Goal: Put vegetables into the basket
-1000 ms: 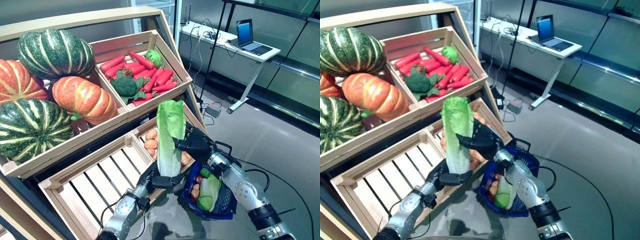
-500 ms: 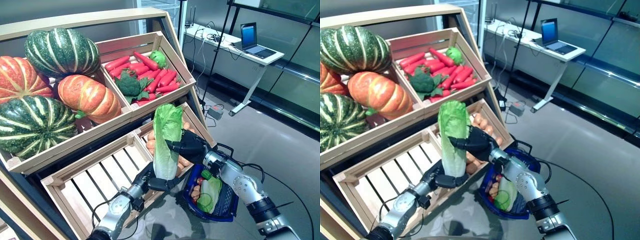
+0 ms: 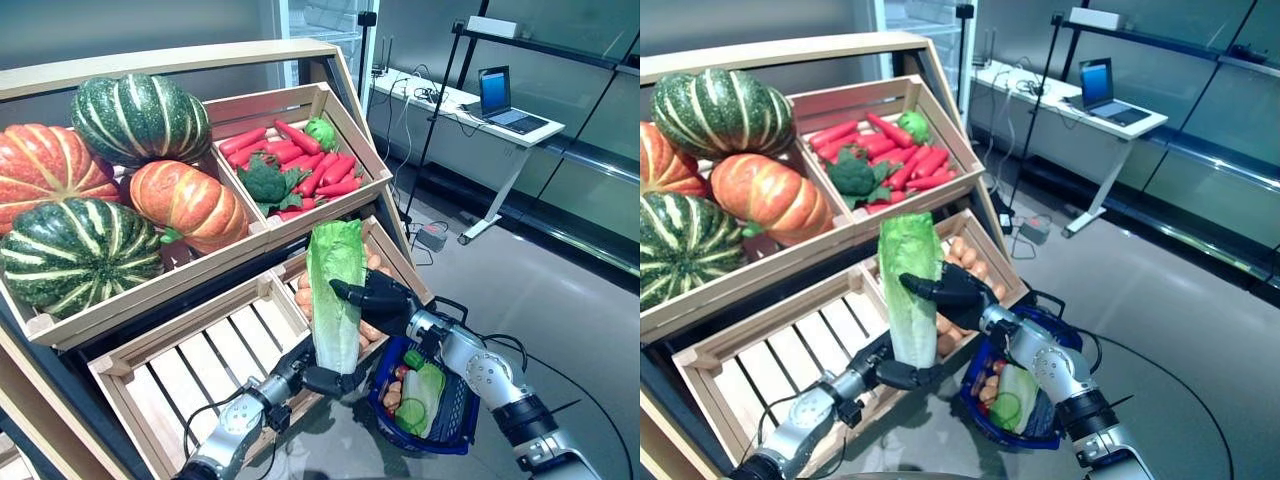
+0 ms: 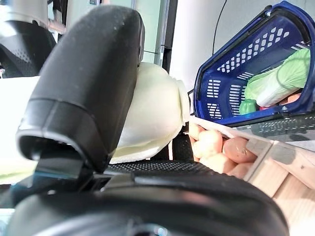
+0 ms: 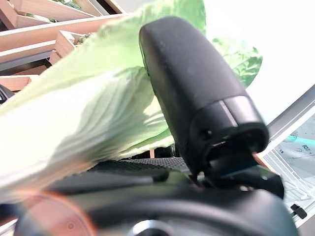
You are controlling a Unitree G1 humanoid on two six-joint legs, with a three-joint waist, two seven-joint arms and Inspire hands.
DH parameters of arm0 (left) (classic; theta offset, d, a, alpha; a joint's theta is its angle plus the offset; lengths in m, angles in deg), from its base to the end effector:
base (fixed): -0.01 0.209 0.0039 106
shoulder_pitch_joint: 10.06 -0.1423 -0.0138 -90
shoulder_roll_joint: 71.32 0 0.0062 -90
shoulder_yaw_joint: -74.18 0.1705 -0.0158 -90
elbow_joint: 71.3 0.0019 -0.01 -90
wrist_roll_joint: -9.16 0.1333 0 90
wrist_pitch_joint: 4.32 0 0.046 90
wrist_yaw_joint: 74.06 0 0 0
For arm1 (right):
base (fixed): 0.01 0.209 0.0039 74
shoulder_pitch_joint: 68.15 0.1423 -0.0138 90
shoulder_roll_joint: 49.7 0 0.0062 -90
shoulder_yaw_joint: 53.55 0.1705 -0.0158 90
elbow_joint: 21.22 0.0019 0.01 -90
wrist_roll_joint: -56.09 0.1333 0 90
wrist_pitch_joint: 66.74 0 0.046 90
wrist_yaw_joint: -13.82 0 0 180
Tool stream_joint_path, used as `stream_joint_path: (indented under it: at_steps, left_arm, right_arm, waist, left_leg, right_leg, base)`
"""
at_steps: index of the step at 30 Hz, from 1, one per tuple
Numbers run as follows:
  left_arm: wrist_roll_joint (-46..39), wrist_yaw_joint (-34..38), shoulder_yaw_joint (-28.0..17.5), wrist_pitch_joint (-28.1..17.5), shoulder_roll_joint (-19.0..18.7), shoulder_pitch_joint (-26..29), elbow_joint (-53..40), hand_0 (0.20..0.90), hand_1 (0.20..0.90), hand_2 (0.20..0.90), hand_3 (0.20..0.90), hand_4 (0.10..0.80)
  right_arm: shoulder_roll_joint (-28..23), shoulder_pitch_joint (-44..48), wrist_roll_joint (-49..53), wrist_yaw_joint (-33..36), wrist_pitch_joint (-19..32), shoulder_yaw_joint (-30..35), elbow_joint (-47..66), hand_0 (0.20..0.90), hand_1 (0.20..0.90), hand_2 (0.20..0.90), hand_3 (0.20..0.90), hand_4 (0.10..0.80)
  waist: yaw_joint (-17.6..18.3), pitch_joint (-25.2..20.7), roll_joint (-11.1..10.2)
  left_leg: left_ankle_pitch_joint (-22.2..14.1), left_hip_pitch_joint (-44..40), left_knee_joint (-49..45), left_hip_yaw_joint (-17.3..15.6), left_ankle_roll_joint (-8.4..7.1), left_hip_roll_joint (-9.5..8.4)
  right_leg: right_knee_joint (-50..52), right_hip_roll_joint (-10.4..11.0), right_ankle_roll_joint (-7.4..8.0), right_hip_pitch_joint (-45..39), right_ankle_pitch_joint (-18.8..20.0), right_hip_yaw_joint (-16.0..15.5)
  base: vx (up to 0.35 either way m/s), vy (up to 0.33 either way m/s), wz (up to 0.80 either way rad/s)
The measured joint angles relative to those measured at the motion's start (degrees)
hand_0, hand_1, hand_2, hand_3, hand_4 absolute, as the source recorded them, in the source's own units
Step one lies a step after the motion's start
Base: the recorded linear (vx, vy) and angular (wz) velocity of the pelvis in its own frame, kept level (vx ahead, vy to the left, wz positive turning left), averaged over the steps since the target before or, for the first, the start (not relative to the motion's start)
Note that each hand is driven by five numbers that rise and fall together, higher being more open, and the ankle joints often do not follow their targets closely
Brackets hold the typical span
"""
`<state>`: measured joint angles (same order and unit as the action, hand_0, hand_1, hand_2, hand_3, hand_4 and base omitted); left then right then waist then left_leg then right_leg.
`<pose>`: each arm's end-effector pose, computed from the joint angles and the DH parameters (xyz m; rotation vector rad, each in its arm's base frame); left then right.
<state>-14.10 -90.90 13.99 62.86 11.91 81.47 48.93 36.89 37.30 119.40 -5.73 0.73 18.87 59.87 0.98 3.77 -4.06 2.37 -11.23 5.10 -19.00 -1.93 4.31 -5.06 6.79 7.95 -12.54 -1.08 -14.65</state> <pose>0.1639 0.1721 -0.0222 0.0400 0.2633 -0.5803 0.2334 -0.1373 0.0633 0.7164 0.3716 0.7510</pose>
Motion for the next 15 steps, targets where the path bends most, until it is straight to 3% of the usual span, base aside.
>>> stream_joint_path:
  at_steps: [5,7,8,15]
  left_arm:
    - [0.21,0.32,0.38,-0.29,-0.04,-0.01,0.01,0.3,0.3,0.3,0.3,0.4]
    - [0.22,0.44,0.38,-0.4,0.01,-0.01,0.0,0.516,0.516,0.516,0.516,0.544]
    - [0.23,0.54,0.38,-0.41,0.01,0.0,0.0,0.9,0.9,0.9,0.9,0.8]
    - [0.47,0.78,0.33,-0.51,0.49,0.0,-0.02,0.9,0.9,0.9,0.9,0.8]
  right_arm:
    - [-0.02,0.01,0.04,0.0,0.8,-0.67,0.0,0.3,0.3,0.3,0.3,0.4]
    - [-0.02,0.01,0.03,0.0,1.43,-0.81,0.0,0.3,0.3,0.3,0.3,0.4]
    - [-0.06,0.01,-0.01,0.0,1.81,-0.79,0.0,0.3,0.3,0.3,0.3,0.4]
    - [-0.44,-0.03,-0.19,0.01,2.76,-0.8,-0.14,0.3,0.3,0.3,0.3,0.4]
  waist:
    - [0.0,-0.23,0.26]
    - [0.01,-0.24,0.25]
    - [0.02,-0.24,0.26]
    - [0.13,-0.24,0.26]
  left_leg:
    - [0.0,0.01,0.0,-0.01,0.0,0.0]
    - [0.0,0.0,0.0,-0.02,0.0,0.0]
    - [0.0,0.0,0.0,-0.02,0.0,0.0]
    - [0.0,0.02,0.0,-0.03,0.0,0.01]
  right_leg:
    - [0.0,0.0,0.0,0.02,0.0,0.01]
    - [0.0,0.0,0.0,0.02,0.0,0.02]
    - [0.0,0.0,0.0,0.02,0.0,0.02]
    - [0.0,-0.01,0.0,0.05,0.0,0.03]
  base:
    - [0.0,0.0,0.0]
    - [0.0,0.0,0.0]
    - [0.0,0.0,0.0]
    - [0.0,0.0,0.0]
